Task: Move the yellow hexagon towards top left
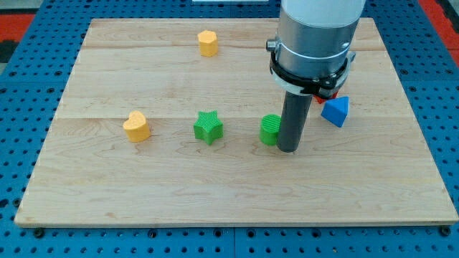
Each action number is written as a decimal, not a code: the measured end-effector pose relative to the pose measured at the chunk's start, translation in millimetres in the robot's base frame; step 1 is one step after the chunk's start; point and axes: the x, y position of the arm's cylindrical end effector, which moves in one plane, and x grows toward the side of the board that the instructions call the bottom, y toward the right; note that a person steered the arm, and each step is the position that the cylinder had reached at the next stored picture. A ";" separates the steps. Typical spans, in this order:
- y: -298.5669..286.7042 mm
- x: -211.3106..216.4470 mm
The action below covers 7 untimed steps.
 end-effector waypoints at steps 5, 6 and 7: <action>-25.7 -150.0; -43.0 -178.0; -38.1 -180.1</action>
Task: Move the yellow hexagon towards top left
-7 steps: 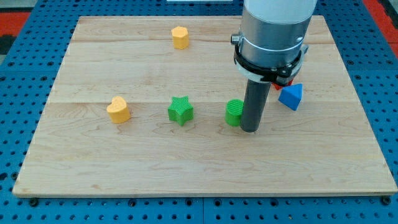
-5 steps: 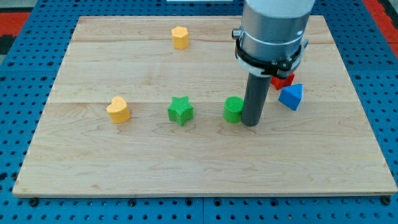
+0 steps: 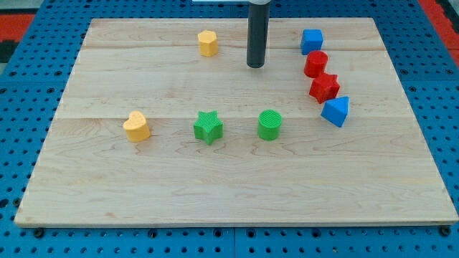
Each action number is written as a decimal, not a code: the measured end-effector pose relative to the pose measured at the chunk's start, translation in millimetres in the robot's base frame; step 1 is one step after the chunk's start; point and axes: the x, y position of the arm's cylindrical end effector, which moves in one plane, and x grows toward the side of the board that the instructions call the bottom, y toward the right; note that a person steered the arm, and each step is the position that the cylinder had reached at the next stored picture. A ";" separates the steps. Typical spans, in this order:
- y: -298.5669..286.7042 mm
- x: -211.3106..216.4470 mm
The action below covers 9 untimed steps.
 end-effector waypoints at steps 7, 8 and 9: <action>-80.0 -21.4; -152.5 -62.8; -140.9 -66.3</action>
